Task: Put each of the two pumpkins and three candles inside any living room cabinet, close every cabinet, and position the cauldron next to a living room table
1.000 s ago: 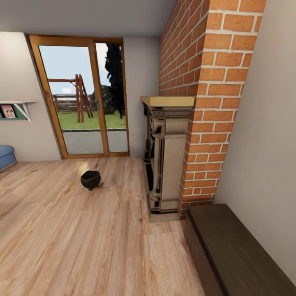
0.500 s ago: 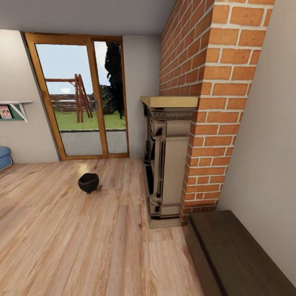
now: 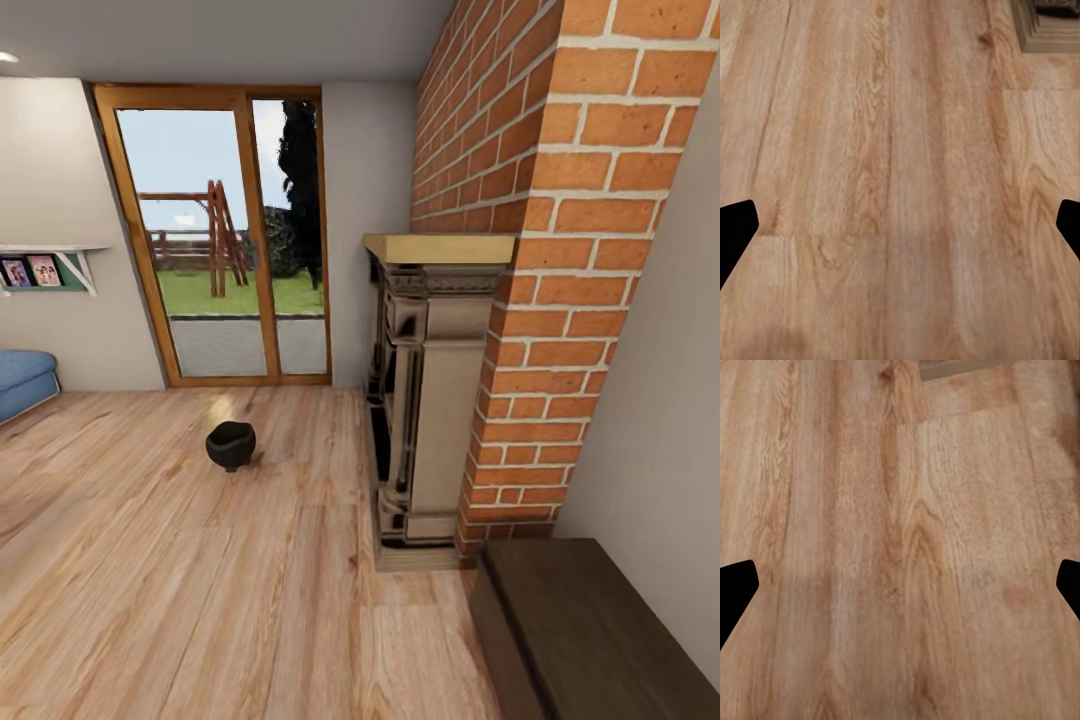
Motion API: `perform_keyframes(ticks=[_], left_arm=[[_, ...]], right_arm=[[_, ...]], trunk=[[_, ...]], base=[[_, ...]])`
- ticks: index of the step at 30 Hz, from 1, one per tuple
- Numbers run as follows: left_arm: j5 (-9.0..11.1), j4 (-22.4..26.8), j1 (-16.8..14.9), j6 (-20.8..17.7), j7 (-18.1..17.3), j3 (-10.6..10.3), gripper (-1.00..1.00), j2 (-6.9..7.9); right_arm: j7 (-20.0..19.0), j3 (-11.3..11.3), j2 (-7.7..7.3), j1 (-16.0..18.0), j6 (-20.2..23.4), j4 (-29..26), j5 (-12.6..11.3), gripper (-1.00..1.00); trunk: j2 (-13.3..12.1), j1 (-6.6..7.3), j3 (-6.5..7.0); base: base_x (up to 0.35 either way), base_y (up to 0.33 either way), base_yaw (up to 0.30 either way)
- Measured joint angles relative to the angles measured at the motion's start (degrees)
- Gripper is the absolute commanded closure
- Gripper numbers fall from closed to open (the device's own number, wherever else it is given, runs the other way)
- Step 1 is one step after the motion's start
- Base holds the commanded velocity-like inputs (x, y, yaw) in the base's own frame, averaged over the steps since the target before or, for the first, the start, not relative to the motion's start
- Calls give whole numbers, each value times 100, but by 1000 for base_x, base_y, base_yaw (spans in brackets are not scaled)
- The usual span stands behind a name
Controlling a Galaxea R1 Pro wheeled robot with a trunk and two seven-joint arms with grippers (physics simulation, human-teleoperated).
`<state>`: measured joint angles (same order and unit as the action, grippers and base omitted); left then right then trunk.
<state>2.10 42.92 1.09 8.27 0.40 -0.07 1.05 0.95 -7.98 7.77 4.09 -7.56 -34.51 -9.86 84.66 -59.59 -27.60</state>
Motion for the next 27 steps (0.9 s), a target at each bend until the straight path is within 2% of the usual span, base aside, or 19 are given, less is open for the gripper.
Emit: perform_keyframes(ticks=[27], left_arm=[[-17, -4, -3, 4, 0, -1, -100, 0]], right_arm=[[0, -44, 0, 0, 0, 0, 0, -100]], trunk=[[0, 0, 0]], base=[[93, -26, 38]])
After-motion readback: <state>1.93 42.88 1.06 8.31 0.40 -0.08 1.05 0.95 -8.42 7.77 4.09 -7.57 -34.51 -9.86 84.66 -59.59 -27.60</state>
